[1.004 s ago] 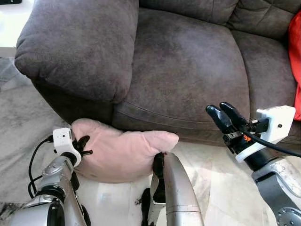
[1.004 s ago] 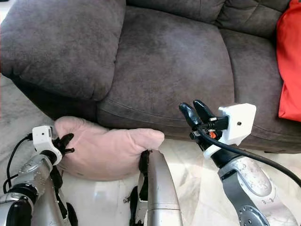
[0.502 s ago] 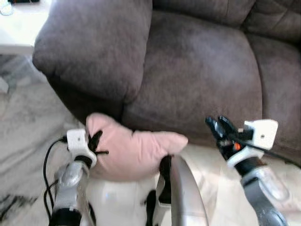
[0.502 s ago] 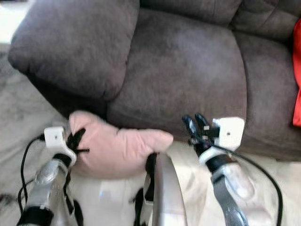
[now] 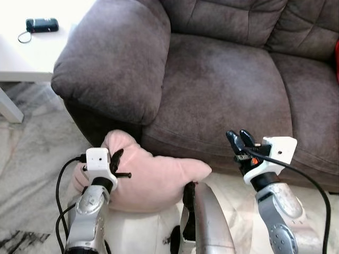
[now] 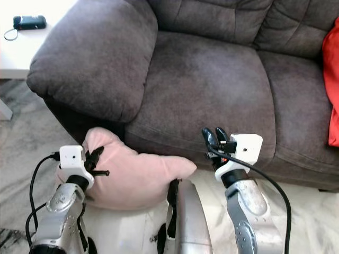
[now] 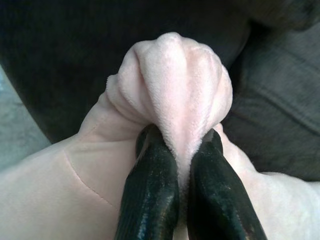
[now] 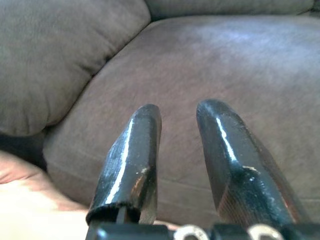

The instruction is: Move the pillow to the sofa from floor

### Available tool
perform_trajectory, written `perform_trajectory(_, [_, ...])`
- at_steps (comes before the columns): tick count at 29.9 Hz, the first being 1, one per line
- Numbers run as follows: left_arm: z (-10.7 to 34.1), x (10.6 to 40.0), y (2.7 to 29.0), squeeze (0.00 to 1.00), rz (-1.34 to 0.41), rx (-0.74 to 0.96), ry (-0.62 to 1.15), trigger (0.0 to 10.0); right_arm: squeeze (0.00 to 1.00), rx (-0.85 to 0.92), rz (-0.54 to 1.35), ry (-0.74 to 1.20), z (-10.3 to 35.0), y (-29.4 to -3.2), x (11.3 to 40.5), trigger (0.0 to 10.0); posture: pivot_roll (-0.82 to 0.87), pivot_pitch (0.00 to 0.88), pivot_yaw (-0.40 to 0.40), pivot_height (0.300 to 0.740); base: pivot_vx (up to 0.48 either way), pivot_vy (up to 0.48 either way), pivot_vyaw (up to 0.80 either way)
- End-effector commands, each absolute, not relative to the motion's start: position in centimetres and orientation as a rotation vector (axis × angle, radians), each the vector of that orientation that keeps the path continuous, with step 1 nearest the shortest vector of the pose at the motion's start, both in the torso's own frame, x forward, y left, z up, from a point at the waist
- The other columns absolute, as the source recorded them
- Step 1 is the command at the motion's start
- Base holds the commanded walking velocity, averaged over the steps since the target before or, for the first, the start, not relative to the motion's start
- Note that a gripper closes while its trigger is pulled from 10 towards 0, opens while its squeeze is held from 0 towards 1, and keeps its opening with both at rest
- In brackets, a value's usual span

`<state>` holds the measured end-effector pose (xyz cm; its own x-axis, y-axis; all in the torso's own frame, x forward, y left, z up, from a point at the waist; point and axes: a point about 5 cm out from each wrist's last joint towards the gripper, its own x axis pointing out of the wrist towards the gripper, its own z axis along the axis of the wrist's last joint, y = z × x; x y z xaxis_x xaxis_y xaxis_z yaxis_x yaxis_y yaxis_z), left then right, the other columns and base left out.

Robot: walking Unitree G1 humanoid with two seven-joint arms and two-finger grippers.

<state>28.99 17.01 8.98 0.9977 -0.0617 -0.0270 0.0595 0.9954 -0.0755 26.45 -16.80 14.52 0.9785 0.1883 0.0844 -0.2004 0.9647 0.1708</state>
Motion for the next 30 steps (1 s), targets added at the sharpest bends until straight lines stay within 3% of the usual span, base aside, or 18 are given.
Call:
perform_trajectory(1, [11.3,29.8,16.1,0.00,-0.088,-0.072,-0.069,10.0,0.00,0.171,0.165,-0.074,14.3,-17.5,26.6,10.0,0.01,0.052,-0.140,0.478,0.000,0.000,0.00])
perform_trajectory(12, [11.7,30.7,15.8,0.00,-0.100,-0.071,-0.075,10.0,0.00,0.174,0.155,-0.110,13.9,-17.3,27.8,10.0,0.02,0.006,-0.131,0.478,0.000,0.000,0.00])
perform_trajectory(30, [12.0,31.5,16.1,0.00,-0.106,-0.033,-0.084,10.0,0.00,0.182,0.151,-0.117,12.6,-16.8,29.3,10.0,0.05,0.000,-0.095,0.478,-0.306,0.000,0.00])
